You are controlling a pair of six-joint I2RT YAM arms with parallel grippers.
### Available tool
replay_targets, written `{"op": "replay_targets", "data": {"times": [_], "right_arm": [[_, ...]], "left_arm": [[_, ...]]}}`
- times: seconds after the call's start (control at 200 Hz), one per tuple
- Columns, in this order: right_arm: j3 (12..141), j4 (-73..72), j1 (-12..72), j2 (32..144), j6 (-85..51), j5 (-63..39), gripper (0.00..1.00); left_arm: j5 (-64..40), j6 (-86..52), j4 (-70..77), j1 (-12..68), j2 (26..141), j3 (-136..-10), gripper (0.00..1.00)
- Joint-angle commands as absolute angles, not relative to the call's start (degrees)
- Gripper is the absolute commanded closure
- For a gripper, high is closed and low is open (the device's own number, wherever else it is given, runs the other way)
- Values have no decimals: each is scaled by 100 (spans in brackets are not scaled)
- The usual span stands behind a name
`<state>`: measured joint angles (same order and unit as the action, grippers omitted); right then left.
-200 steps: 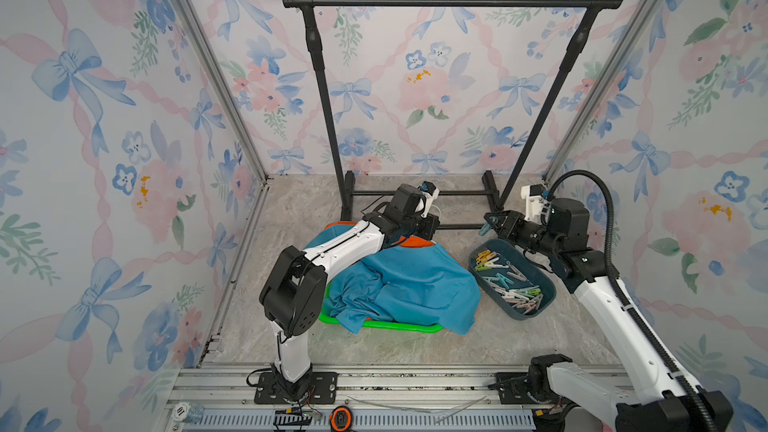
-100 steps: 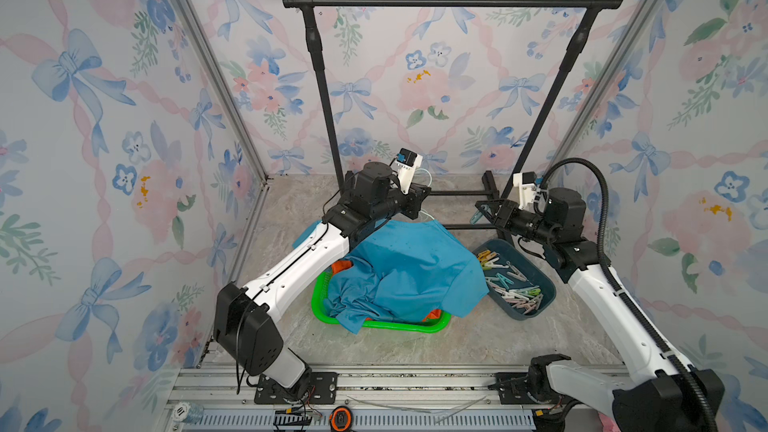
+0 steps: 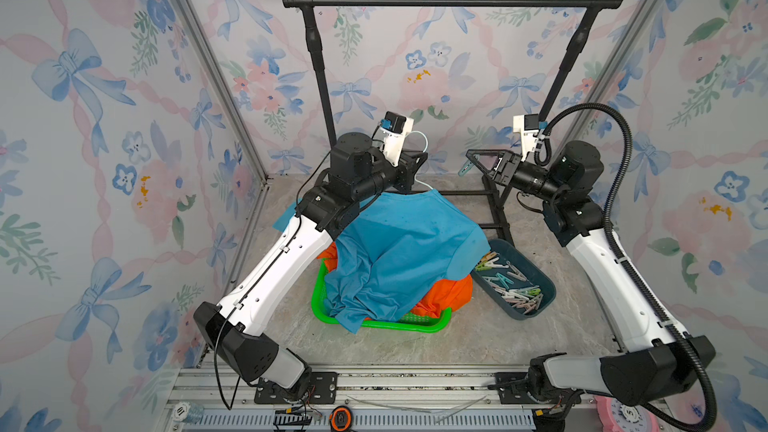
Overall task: Use clothespins to secure the t-shirt on both sides of the hanger
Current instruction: Pick up the hanger from the basket.
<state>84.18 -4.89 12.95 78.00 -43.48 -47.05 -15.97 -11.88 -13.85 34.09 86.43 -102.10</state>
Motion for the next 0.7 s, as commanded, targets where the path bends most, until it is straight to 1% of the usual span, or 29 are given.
{"op": "replay_targets", "data": {"times": [0.0, 0.23, 0.345, 0.46, 0.695], "right_arm": [[8776, -781, 1414, 7947, -4475, -5074, 70], [8899, -945, 1437, 8088, -4577, -5220, 72], [8890, -955, 1443, 8096, -4586, -5264, 74], [8853, -984, 1450, 8070, -4597, -5300, 79], [8669, -1067, 1468, 7998, -4573, -5322, 80]], "left_arm": [[-1796, -1079, -1472, 3343, 8826, -10711, 95], [-1915, -1085, -1615, 3340, 9074, -11211, 95], [-1929, -1081, -1639, 3322, 9146, -11314, 95], [-1934, -1090, -1663, 3322, 9197, -11395, 95], [-1949, -1092, -1703, 3324, 9306, -11630, 95]]}}
